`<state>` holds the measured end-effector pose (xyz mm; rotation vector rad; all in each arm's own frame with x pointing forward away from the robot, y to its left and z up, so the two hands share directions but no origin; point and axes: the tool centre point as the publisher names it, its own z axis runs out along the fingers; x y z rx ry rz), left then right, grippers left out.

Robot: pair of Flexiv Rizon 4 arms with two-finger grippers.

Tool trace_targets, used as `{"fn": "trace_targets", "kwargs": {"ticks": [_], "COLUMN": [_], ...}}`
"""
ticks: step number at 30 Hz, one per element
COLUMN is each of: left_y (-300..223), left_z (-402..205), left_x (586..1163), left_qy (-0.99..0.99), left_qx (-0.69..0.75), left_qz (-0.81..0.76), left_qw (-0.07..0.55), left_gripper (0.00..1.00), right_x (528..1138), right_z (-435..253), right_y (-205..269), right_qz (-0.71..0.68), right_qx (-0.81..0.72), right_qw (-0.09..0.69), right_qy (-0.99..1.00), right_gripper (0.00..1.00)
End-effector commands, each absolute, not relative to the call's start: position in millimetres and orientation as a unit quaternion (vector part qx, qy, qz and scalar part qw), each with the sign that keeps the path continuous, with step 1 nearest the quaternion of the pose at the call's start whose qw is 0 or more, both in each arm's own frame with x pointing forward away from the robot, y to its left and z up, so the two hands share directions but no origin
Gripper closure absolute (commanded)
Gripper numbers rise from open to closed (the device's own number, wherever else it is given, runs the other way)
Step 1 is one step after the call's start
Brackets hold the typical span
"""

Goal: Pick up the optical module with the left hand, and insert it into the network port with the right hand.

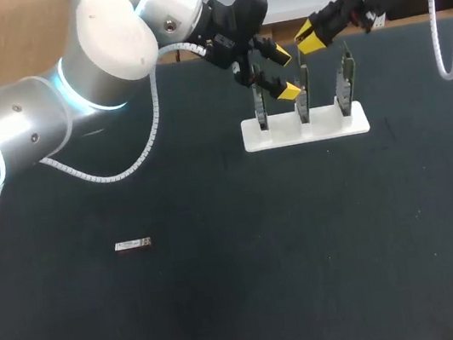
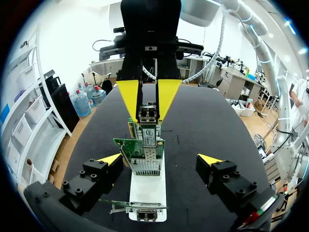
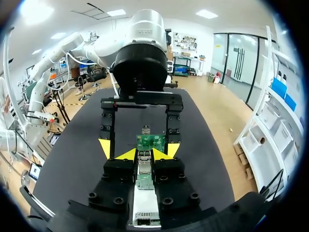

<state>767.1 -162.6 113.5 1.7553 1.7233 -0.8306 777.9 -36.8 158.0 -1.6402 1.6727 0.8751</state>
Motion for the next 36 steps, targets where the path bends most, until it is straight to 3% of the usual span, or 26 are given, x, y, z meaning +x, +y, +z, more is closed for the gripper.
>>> {"fn": "trace_targets", "kwargs": {"ticks": [1,2,3,4,5,24,25,26,27,28,36], "left_y": [-163.2,-163.2,-163.2,-163.2,-163.2,-163.2,-163.2,-163.2,-163.2,-163.2,-163.2], "left_z": [114.4,114.4,114.4,114.4,114.4,114.4,114.4,114.4,114.4,114.4,114.4], "left_x": [767.4,767.4,767.4,767.4,767.4,767.4,767.4,767.4,767.4,767.4,767.4], "left_qy": [0.641,0.641,0.641,0.641,0.641,0.641,0.641,0.641,0.641,0.641,0.641], "left_qx": [0.651,0.651,0.651,0.651,0.651,0.651,0.651,0.651,0.651,0.651,0.651], "left_qz": [-0.307,-0.307,-0.307,-0.307,-0.307,-0.307,-0.307,-0.307,-0.307,-0.307,-0.307], "left_qw": [0.267,0.267,0.267,0.267,0.267,0.267,0.267,0.267,0.267,0.267,0.267], "left_gripper": [0.0,0.0,0.0,0.0,0.0,0.0,0.0,0.0,0.0,0.0,0.0], "right_x": [777.9,777.8,777.8,777.7,777.6,779.2,778.9,778.7,778.6,778.5,780.7], "right_z": [156.8,156.8,156.7,156.7,156.8,187.3,188.3,189.0,189.4,189.6,187.5], "right_y": [-36.2,-36.2,-36.2,-36.2,-36.1,-37.2,-36.7,-36.1,-35.6,-35.3,-33.5], "right_qz": [0.332,0.332,0.332,0.332,0.332,0.379,0.378,0.377,0.377,0.377,0.373], "right_qx": [-0.622,-0.622,-0.622,-0.621,-0.621,-0.596,-0.598,-0.599,-0.6,-0.6,-0.602], "right_qw": [0.314,0.314,0.313,0.313,0.313,0.329,0.33,0.33,0.33,0.33,0.332], "right_qy": [0.636,0.636,0.637,0.637,0.637,0.627,0.625,0.625,0.624,0.623,0.623], "right_gripper": [1.0,1.0,0.89,0.16,0.0,0.0,0.33,0.59,0.94,1.0,1.0]}}
